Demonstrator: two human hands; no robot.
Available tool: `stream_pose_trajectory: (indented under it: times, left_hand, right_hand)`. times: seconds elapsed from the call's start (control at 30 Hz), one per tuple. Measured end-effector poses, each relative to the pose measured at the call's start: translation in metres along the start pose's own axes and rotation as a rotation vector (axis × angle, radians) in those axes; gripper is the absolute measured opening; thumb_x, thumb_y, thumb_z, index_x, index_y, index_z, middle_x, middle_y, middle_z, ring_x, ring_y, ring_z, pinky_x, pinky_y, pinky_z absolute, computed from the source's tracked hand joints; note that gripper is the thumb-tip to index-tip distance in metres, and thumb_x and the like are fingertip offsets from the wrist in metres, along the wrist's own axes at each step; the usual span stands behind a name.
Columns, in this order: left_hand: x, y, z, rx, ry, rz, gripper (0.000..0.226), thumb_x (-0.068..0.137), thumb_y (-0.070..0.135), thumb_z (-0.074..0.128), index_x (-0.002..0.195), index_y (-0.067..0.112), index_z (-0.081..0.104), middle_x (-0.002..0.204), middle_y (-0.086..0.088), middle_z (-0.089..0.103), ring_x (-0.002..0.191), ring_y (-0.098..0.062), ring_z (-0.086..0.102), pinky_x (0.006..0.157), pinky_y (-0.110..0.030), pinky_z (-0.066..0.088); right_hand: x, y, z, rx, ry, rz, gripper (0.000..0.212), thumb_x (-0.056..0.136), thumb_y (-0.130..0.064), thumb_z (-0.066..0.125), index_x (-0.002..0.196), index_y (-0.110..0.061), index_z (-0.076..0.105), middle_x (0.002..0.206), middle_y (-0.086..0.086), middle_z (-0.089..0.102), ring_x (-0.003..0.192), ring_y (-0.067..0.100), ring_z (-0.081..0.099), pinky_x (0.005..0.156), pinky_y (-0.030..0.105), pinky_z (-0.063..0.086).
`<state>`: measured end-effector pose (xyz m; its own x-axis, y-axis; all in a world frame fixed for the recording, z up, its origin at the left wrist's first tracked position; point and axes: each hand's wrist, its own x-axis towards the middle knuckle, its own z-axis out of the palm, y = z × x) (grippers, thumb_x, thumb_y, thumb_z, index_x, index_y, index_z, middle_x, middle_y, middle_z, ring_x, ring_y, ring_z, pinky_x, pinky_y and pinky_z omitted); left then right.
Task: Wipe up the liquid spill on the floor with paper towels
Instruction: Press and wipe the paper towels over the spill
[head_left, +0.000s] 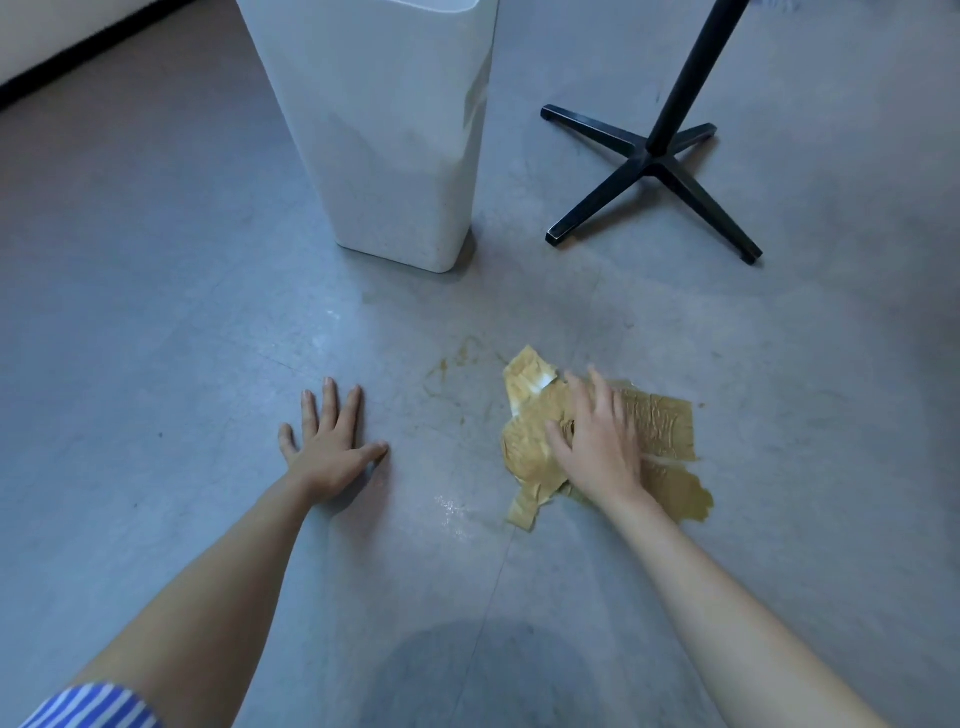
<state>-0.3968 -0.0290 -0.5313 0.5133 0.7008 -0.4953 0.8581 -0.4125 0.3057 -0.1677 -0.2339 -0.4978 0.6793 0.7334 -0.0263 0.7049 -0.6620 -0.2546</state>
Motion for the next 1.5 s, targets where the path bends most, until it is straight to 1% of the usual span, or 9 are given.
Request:
stream_pose_trajectory:
  times: [0.13,0.33,0.5,0.63,0.73,0.83,0.97,1.13,1.5]
  left_hand:
    - [-0.001,0.001,-0.001,0.004,-0.004,0.001,0.083,0.092,0.055,0.047,0.151,0.037,-0.009,0.155,0.007,-0.031,0.143,-0.020,-0.028,0.114,-0.053,-0.011]
    - [0.000,0.001,0.001,0.023,-0.007,-0.011,0.086,0.091,0.056,0.047,0.151,0.037,-0.011,0.154,0.007,-0.033,0.142,-0.020,-0.030,0.114,-0.053,-0.011]
    - [0.001,0.002,0.001,0.040,-0.024,-0.009,0.089,0.089,0.059,0.046,0.150,0.036,-0.014,0.153,0.006,-0.035,0.141,-0.021,-0.031,0.114,-0.054,-0.012]
    - [0.001,0.002,0.001,0.048,-0.029,-0.006,0.090,0.089,0.062,0.045,0.150,0.036,-0.016,0.152,0.006,-0.036,0.141,-0.021,-0.032,0.114,-0.055,-0.011]
    - [0.001,0.002,0.001,0.039,-0.025,-0.004,0.091,0.088,0.063,0.046,0.150,0.036,-0.015,0.152,0.006,-0.036,0.141,-0.021,-0.032,0.113,-0.055,-0.011]
    - [0.000,0.002,0.001,0.032,-0.023,-0.002,0.091,0.088,0.063,0.046,0.150,0.036,-0.015,0.153,0.006,-0.036,0.141,-0.022,-0.031,0.113,-0.055,-0.011]
    - [0.000,0.002,0.000,0.011,-0.018,0.008,0.091,0.088,0.063,0.045,0.150,0.036,-0.015,0.152,0.006,-0.036,0.141,-0.021,-0.033,0.112,-0.056,-0.013]
    - [0.001,0.001,0.003,0.019,-0.025,0.008,0.092,0.087,0.064,0.045,0.149,0.036,-0.017,0.152,0.005,-0.037,0.140,-0.021,-0.034,0.112,-0.056,-0.014]
    - [0.001,0.000,0.002,0.016,-0.032,0.016,0.093,0.086,0.065,0.045,0.149,0.036,-0.018,0.151,0.005,-0.038,0.139,-0.021,-0.035,0.112,-0.056,-0.014]
  right_hand:
    - [0.008,-0.009,0.018,-0.206,-0.174,-0.262,0.075,0.086,-0.062,0.021,0.152,-0.029,0.011,0.160,0.005,-0.005,0.147,0.027,-0.006,0.116,0.049,0.001]
    - [0.019,-0.003,0.044,-0.222,-0.323,-0.215,0.085,0.074,-0.068,-0.009,0.150,-0.030,-0.010,0.157,-0.005,-0.022,0.143,0.017,-0.023,0.115,0.046,-0.011]
    - [0.017,0.000,0.052,-0.118,-0.203,-0.226,0.074,0.085,-0.054,-0.006,0.152,-0.026,0.008,0.160,-0.007,-0.003,0.146,0.013,-0.008,0.116,0.041,-0.006]
    - [0.023,-0.012,0.055,0.336,0.020,-0.010,0.059,0.096,-0.040,0.017,0.144,-0.013,0.039,0.153,0.000,0.032,0.145,0.014,0.019,0.118,0.034,0.007]
    - [0.038,-0.030,0.046,0.641,0.175,0.127,0.053,0.096,-0.030,0.027,0.138,-0.005,0.046,0.146,0.006,0.043,0.140,0.018,0.033,0.115,0.024,0.019]
    - [0.058,-0.055,0.035,0.680,0.223,0.070,0.051,0.097,-0.028,0.028,0.137,-0.003,0.046,0.145,0.009,0.044,0.138,0.019,0.036,0.115,0.024,0.021]
    - [0.075,-0.098,0.034,0.500,0.118,-0.091,0.057,0.098,-0.042,0.022,0.147,-0.015,0.033,0.155,0.004,0.027,0.145,0.019,0.019,0.119,0.043,0.014]
    - [0.065,-0.102,0.067,-0.104,-0.301,-0.342,0.066,0.098,-0.052,0.025,0.152,-0.027,-0.001,0.160,-0.003,-0.012,0.146,0.020,-0.015,0.117,0.050,-0.006]
    - [0.071,-0.104,0.074,-0.157,-0.247,-0.252,0.059,0.102,-0.040,0.022,0.152,-0.017,0.003,0.160,0.001,-0.007,0.147,0.019,-0.010,0.118,0.042,-0.003]
